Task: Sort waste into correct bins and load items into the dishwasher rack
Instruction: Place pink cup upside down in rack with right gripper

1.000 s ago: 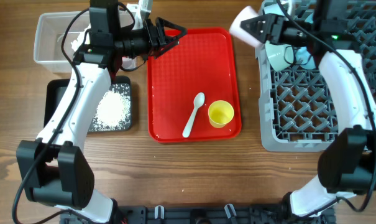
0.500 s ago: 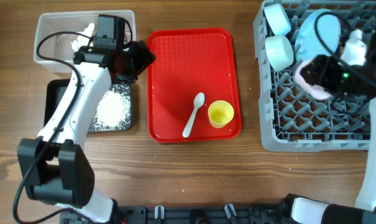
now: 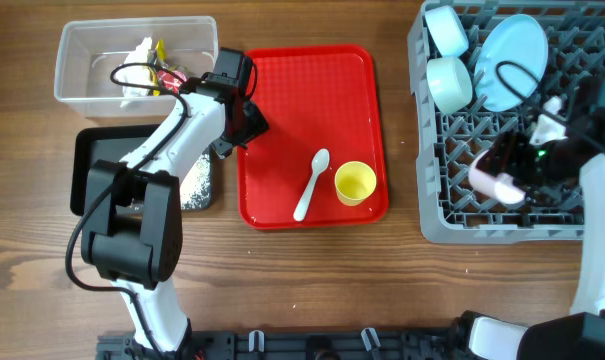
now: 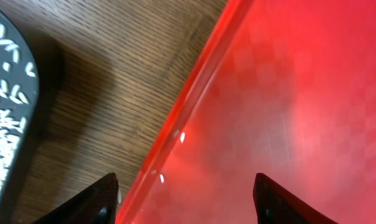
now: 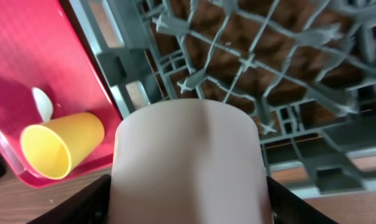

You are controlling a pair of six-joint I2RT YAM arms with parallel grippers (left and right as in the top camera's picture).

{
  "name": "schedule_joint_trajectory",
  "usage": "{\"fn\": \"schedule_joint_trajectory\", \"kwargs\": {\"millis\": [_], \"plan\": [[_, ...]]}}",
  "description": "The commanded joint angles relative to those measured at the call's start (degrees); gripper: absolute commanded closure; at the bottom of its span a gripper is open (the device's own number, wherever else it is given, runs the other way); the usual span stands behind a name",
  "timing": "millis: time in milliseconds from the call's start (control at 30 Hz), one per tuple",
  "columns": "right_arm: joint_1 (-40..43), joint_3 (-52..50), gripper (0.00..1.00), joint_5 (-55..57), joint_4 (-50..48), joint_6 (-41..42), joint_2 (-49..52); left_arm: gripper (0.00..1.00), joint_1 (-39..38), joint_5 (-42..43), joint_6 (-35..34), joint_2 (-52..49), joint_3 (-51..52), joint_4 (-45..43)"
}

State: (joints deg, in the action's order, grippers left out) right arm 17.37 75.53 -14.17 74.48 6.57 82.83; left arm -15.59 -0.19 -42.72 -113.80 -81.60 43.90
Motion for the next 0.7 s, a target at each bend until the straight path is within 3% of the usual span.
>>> {"fn": "schedule_joint_trajectory", "kwargs": {"millis": [0,200,333,433,467,667], "plan": [[-2.43,-4.39,0.62,-0.9,-5.05,1.88,1.86,0.3,0.17,-3.39,0.46,-0.76,-0.02,0.07],[-2.58,-4.96,0.63,-0.72,-14.01,2.49,7.91,0.3,0.17,-3.39,0.46,-0.76,-0.02,0.11],[-3.17,-4.96,0.62,-0.87,-14.6,2.54,10.95,0.3,0.17,-3.39,0.46,-0.76,-0.02,0.11],[-3.17,-4.87,0.27,-0.9,-15.15,2.58,10.95,0.3,0.15,-3.37,0.46,-0.76,-0.02,0.11],[-3.17,-3.91,0.21,-1.18,-15.08,2.58,10.93,0.3,0.15,-3.37,0.46,-0.76,-0.02,0.11],[-3.17,5.9,0.07,-2.62,-13.75,2.54,10.93,0.3,0.15,-3.34,0.46,-0.76,-0.02,0.15]]}}
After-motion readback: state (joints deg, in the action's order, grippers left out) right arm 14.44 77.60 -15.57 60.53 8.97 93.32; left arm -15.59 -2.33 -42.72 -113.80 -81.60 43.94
